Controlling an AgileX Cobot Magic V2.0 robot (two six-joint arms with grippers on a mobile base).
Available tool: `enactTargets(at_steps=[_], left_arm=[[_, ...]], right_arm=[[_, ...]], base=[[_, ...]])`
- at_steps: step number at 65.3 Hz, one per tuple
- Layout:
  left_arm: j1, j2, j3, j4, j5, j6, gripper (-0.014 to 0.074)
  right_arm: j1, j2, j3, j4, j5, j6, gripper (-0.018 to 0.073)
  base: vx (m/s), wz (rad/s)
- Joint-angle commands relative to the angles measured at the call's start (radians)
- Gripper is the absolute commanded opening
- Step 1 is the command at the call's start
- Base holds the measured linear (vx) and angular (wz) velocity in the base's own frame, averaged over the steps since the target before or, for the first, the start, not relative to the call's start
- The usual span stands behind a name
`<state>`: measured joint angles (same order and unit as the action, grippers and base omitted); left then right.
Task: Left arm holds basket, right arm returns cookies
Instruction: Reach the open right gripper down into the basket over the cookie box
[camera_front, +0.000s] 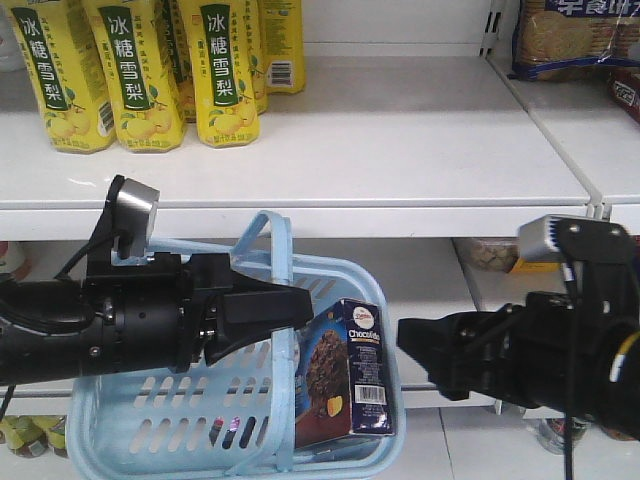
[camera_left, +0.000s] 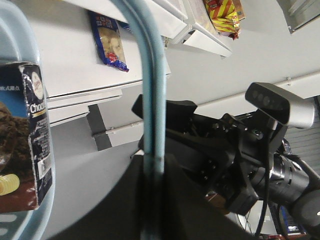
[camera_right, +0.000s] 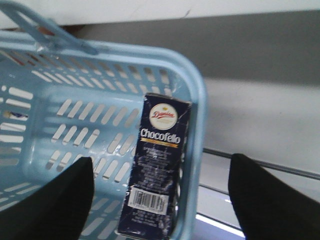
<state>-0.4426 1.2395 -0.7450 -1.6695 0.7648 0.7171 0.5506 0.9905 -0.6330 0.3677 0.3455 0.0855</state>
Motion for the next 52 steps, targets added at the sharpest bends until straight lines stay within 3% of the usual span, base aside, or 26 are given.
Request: enactTargets(at_steps=[1, 10, 34, 52], left_arm=[[-0.006, -0.030, -0.040, -0.108, 0.034, 0.021, -0.0003], [-0.006, -0.030, -0.040, -0.108, 0.034, 0.021, -0.0003], [-0.006, -0.030, -0.040, -0.108, 0.034, 0.021, -0.0003], [-0.006, -0.030, -0.040, -0.108, 0.034, 0.021, -0.0003]], right_arm=[[0.028, 0.050, -0.057, 0.058, -0.043, -0.033, 0.0522], [0.033, 0.111, -0.085, 0.139, -0.017, -0.063, 0.0522], [0.033, 0.207, -0.111, 0.410, 0.020, -0.346, 0.0517], [0.033, 0.284, -0.111, 0.503, 0.004, -0.449, 0.0517]], base=[[0.00, 0.00], [0.00, 0.00], [0.00, 0.00], [0.00, 0.00]])
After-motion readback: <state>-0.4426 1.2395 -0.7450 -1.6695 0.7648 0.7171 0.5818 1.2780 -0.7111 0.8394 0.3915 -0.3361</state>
